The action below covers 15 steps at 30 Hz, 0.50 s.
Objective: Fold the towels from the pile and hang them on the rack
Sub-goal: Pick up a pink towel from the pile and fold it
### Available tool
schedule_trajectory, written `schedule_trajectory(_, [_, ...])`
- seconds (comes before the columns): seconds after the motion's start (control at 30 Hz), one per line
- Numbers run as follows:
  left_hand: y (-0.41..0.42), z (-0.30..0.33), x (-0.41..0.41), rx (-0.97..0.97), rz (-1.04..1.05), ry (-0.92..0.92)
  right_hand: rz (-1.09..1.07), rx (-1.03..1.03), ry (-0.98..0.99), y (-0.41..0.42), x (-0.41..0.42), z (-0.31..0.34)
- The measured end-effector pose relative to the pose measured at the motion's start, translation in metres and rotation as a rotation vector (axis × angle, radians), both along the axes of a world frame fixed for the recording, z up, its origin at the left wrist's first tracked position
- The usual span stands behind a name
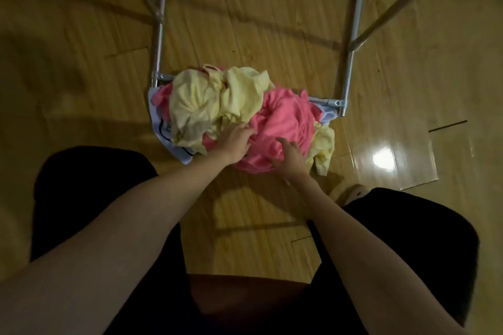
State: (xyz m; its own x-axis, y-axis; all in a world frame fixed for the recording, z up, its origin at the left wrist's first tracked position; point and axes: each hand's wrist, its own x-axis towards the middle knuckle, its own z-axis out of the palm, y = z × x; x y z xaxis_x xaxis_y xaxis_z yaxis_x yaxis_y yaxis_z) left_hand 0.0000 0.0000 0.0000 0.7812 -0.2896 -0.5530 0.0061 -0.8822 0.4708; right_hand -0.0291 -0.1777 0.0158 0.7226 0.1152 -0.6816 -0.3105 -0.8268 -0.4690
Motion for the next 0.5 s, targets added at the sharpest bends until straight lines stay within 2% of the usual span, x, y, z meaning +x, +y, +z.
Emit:
schedule_trajectory(0.23, [-0.011,-0.008,-0.008,0.126,-0.117,-0.069,0.035,-0.009,0.074,-0.004,-0.007,-0.008])
schedule_trajectory(0.4, [-0.004,0.006,-0.013,-0.049,-0.030,-0.186,0.068,-0.035,0.049,-0.003,0.002,0.001])
schedule_trajectory(0.5, [-0.005,0.035,-0.013,-0.191,0.059,-0.181,0.103,-0.029,0.036,-0.006,0.007,0.011])
